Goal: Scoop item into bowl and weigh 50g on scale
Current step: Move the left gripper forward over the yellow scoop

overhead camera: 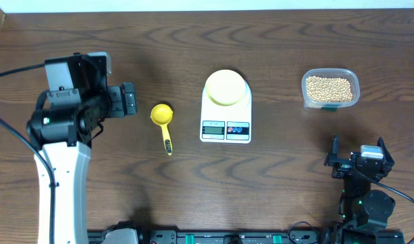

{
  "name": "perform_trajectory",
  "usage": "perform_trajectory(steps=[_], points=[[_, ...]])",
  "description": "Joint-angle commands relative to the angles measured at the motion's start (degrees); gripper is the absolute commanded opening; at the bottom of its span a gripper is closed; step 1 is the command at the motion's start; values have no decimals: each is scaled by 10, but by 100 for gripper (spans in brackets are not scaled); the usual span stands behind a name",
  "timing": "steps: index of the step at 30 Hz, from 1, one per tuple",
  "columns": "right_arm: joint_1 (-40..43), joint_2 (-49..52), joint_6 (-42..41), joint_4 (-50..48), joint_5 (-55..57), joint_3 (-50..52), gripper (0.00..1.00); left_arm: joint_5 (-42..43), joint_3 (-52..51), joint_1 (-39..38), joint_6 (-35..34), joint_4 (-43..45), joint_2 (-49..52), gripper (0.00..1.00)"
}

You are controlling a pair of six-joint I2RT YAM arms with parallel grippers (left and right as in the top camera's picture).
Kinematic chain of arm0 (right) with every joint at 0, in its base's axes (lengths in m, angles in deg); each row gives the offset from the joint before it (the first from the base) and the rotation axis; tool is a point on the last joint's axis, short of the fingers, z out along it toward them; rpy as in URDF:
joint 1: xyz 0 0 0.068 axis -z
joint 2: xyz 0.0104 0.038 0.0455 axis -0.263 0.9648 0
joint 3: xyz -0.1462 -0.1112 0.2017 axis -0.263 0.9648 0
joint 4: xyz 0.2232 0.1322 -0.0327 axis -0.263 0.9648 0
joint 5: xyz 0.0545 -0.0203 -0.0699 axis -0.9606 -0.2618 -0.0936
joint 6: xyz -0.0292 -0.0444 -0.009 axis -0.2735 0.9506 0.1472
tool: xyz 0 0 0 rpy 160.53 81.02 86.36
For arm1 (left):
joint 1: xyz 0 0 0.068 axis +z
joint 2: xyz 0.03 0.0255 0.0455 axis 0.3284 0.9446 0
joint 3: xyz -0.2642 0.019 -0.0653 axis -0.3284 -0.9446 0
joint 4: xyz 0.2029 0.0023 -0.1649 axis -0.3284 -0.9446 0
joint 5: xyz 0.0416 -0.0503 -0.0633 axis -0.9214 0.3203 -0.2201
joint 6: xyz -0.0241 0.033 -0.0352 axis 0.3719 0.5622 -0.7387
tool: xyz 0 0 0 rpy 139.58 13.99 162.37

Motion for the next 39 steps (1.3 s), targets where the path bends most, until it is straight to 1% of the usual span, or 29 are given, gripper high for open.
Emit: perform_trajectory(steps=[1, 12, 22, 30, 39], points=[[1, -4, -6, 2, 2, 1, 99, 10, 27, 2, 14, -9, 20, 98], [1, -4, -6, 2, 2, 1, 99, 20, 30, -19, 14, -19, 81, 97], [1, -4, -6, 2, 2, 1, 99, 20, 30, -51, 13, -2, 144, 98], [1, -4, -6, 2, 2, 1, 99, 20, 30, -52, -12, 7, 187, 98], [1, -4, -6, 2, 2, 1, 99, 20, 29, -52, -12, 7, 228, 98]])
